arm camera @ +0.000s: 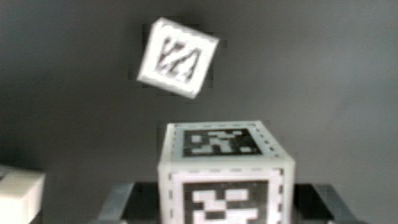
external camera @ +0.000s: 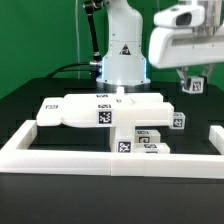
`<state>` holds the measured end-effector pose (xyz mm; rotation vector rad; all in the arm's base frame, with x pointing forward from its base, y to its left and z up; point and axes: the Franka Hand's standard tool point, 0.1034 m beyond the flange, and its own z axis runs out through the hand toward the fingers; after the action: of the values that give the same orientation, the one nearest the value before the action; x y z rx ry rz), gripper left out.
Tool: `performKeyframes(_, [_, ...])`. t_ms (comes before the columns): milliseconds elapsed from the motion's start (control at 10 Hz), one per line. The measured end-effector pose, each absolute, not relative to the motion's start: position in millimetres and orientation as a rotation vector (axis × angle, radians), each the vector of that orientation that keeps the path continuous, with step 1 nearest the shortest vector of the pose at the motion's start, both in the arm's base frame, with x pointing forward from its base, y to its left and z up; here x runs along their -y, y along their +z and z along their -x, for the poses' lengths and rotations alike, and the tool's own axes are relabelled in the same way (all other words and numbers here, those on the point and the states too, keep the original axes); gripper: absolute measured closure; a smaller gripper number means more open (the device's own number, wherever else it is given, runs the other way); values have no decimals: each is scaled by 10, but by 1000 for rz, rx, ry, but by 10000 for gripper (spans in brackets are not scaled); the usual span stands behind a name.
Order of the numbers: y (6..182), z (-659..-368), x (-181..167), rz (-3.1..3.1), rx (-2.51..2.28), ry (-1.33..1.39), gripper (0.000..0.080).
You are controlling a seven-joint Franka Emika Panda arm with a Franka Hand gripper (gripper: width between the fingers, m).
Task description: Assemble chair
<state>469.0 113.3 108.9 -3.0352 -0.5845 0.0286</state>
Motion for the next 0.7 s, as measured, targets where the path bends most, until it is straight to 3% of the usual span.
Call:
performKeyframes(300, [1305,-5129,-815,3019,650,32,511])
performKeyframes(700, [1303,-5153,-817,3020,648,26,511])
